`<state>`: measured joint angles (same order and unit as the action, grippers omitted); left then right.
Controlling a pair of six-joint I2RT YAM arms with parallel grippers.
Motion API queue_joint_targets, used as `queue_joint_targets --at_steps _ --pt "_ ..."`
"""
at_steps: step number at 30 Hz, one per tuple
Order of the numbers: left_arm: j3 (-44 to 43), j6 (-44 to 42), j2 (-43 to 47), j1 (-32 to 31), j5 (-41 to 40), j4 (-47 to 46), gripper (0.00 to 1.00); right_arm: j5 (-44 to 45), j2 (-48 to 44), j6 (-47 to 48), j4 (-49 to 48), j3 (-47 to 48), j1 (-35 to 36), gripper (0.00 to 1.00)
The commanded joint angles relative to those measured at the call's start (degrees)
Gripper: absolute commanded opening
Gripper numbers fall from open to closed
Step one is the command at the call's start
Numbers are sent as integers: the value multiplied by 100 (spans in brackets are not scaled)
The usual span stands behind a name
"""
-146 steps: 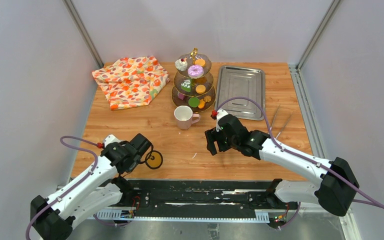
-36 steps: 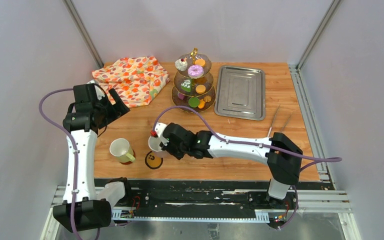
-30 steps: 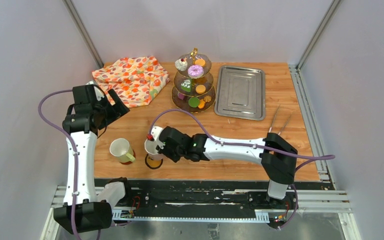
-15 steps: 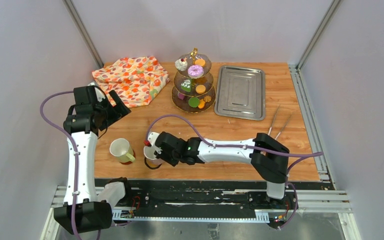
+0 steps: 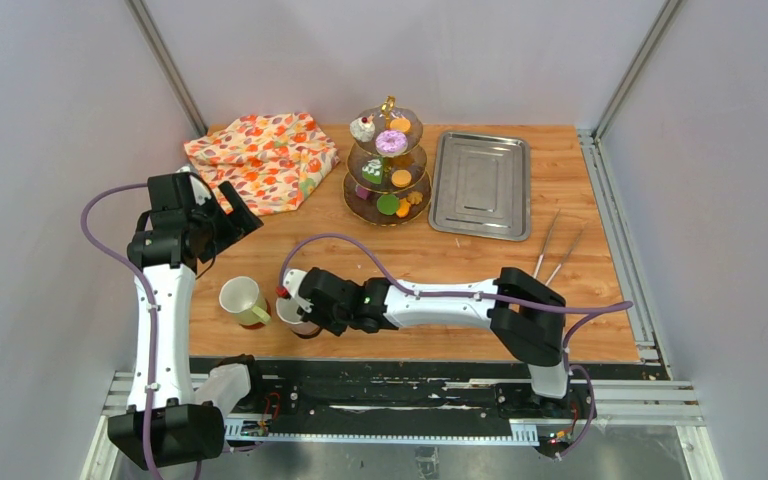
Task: Serve the afternoon tea
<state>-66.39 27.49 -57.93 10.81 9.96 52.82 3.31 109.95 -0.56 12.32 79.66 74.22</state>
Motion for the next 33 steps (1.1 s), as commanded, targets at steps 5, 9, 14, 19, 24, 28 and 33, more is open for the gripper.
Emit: queue_joint_targets --at_steps 5,9,14,19,24,28,33 --pt "34 -16 62 62 124 -52 91 205 -129 29 -137 86 82 38" --pt "22 -11 71 71 84 -40 91 167 -407 -7 -171 -119 84 58" --pt "43 28 58 62 161 -34 92 400 -1099 -24 -68 -416 76 69" --pt "141 177 59 64 635 -278 92 1175 -2079 -59 233 -707 -150 73" --pt "-151 201 67 -96 685 -395 98 1391 -2966 -429 854 -937 -1248 75" --pt "-770 106 -28 -1021 -51 -447 100 1480 -3409 -988 1829 -657 -2579 76" --pt "-1220 -165 -66 -2475 -1344 -698 98 2024 -3928 -1661 2673 -368 -3995 78"
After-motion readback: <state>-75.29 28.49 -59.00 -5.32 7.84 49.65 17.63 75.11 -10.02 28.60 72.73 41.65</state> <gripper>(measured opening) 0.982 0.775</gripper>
